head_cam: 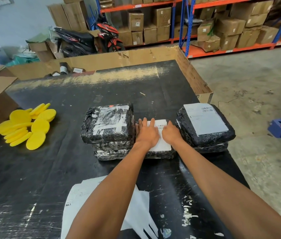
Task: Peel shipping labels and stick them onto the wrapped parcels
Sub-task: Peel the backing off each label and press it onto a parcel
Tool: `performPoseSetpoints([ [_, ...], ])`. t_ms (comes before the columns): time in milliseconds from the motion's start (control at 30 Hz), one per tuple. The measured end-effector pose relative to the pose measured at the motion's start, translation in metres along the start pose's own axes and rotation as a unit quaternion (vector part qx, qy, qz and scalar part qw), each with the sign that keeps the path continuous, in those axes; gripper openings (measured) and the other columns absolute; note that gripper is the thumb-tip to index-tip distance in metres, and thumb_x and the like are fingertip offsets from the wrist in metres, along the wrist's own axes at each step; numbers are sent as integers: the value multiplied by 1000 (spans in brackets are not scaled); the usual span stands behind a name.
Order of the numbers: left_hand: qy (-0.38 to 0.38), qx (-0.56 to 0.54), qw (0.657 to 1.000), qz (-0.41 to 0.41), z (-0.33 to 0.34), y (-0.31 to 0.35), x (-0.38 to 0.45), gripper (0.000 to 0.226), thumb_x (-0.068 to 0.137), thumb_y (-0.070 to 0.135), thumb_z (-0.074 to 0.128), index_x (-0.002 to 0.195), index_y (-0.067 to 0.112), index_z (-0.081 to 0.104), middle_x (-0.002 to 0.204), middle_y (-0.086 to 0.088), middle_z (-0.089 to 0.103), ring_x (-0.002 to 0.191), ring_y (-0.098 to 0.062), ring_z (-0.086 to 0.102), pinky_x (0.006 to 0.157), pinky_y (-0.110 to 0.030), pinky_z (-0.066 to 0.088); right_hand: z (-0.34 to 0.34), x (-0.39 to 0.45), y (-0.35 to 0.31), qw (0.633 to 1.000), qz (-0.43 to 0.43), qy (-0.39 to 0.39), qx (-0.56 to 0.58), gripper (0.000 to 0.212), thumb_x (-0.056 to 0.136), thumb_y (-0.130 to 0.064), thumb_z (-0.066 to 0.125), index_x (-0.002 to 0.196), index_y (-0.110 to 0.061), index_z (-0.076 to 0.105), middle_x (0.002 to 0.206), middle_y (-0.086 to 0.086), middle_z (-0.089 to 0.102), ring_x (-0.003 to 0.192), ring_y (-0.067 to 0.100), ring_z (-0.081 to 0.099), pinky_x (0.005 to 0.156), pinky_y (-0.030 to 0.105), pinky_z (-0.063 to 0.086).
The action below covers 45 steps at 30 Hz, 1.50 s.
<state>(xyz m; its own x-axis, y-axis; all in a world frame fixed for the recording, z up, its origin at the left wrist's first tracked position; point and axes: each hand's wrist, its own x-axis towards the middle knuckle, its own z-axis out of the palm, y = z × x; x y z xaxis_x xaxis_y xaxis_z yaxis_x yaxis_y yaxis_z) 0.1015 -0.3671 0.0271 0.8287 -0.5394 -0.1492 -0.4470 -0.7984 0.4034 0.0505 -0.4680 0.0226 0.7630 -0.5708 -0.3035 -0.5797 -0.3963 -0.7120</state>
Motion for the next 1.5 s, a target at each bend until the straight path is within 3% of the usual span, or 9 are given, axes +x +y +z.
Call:
performPoseSetpoints([
  [167,10,8,999,-47,7,3,-19,68,106,39,27,160,10,-2,163,-21,-24,153,-34,-18,125,-44,-5,1,-18,5,998,41,29,29,43,102,-21,37,133,5,51,138,26,55,123,40,55,96,39,45],
  [467,74,-77,992,-69,17,4,-52,69,105,40,28,159,4,2,166,-22,-7,155,-33,-2,126,-44,5,6,-15,-3,952,106,-35,283,54,81,-33,56,124,-1,61,113,17,68,106,38,65,94,55,55],
  [633,84,-117,987,-67,15,1,-57,68,106,43,23,160,7,4,167,-19,-3,155,-33,4,125,-46,11,8,-26,-6,966,112,20,231,97,65,-56,62,147,-8,39,144,19,49,127,39,51,103,50,49],
  [833,88,-127,986,-68,10,2,-60,64,107,41,22,160,9,6,167,-17,2,153,-34,15,120,-45,22,-2,-42,-7,977,58,25,205,81,92,-47,63,153,-7,28,149,15,47,133,34,49,97,38,49],
  [967,95,-202,972,-72,5,1,-60,62,107,43,19,160,12,9,168,-12,8,153,-29,15,120,-43,19,-6,-52,-25,984,8,88,155,65,89,-50,66,136,-10,46,132,16,61,118,36,59,94,39,51],
  [1133,150,-325,933,-27,4,1,-60,59,108,43,18,161,17,12,168,0,14,154,-14,11,124,-32,8,-38,-69,-59,988,-68,133,41,60,90,-51,63,132,-12,46,131,16,58,120,39,56,92,43,50],
  [1267,158,-393,905,-41,12,-2,-67,58,107,49,18,160,26,17,165,8,22,152,-14,18,123,-33,11,-92,-62,-61,982,-78,141,102,54,85,-55,67,118,-12,61,119,12,65,110,34,61,90,42,53],
  [1400,65,-252,964,-47,33,-16,-56,57,108,46,18,160,23,18,167,1,17,155,-18,12,126,-39,5,-147,-50,-34,957,-56,111,263,44,87,-38,76,107,-3,62,100,9,65,82,21,64,68,31,48],
  [1500,11,-26,999,-25,53,-23,-50,58,107,47,19,160,24,15,169,-6,6,156,-26,-1,124,-45,-3,-178,-31,0,944,-13,74,322,65,71,-47,86,115,-4,64,114,12,71,97,22,66,83,34,54],
])
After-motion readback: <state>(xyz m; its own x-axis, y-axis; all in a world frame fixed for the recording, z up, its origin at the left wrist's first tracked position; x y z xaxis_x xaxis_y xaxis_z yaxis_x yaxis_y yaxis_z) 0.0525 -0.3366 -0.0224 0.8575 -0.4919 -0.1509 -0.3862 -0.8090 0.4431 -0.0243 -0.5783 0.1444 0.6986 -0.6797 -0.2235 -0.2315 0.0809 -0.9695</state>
